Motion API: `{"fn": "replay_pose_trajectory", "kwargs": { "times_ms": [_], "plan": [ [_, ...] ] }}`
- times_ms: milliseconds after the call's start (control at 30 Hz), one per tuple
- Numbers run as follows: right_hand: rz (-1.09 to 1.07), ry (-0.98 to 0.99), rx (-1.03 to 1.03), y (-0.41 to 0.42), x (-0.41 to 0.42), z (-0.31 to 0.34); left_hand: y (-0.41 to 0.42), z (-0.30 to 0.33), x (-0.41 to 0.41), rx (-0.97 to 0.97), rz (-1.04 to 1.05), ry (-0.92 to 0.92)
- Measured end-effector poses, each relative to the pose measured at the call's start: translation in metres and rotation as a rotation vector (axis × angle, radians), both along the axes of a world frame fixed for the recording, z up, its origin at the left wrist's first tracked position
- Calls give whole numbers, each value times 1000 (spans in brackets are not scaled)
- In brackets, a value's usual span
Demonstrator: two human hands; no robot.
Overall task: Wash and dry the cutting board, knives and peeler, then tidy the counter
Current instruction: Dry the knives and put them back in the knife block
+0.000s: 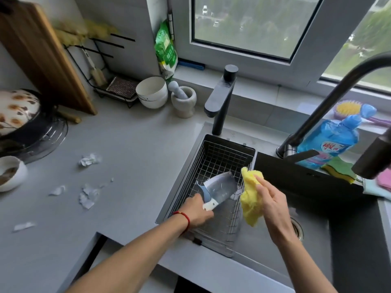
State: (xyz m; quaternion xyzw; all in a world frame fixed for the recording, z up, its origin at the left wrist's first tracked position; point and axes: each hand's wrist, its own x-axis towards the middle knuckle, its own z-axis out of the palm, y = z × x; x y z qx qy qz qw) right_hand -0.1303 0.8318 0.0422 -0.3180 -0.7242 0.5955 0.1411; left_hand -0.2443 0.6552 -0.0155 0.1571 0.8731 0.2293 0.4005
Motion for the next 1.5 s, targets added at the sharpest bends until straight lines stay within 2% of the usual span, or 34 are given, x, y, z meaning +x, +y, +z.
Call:
{"fn": "replay_pose_trajectory", "kwargs": {
  "times_ms": [100,167,233,400,467,567,600,667,767,833,900,967,1100,1167,1233,1333,1500],
  "plan": [
    [272,-27,273,-43,-7,-15,-43,26,6,36,-10,17],
    [490,37,485,-78,-16,-30,-69,42,9,87,-9,34],
    [567,79,611,-84,-31,-46,-90,55,11,134,3,74],
    [192,-203,467,-61,-62,-47,-124,79,11,190,36,76],
    [206,-50,453,-90,-62,-38,-125,85,10,210,56,77],
    [399,190,502,-132,-48,-32,-123,90,6,200,40,130],
    [391,210,502,-128,-49,-33,-123,90,5,202,36,141],
    [211,152,435,-101,-60,-34,-125,90,7,209,25,155],
    [-10,-126,339,-73,-71,-40,-124,88,14,228,19,130],
    [24,-35,387,-88,-70,-39,-122,88,15,236,24,134],
    [153,95,466,-104,-61,-38,-121,88,12,243,23,157],
    [159,125,480,-92,-63,-38,-120,86,13,261,31,156],
    [-60,-228,230,-29,-82,-41,-121,80,22,272,142,17],
    [-159,-283,147,-15,-81,-39,-120,80,22,267,154,16],
    [-219,-148,216,-24,-75,-33,-116,81,20,249,129,65],
    [-21,-2,332,-69,-70,-25,-108,83,18,244,108,116],
    [199,202,369,-131,-49,-21,-101,87,11,256,85,149]
  ]
}}
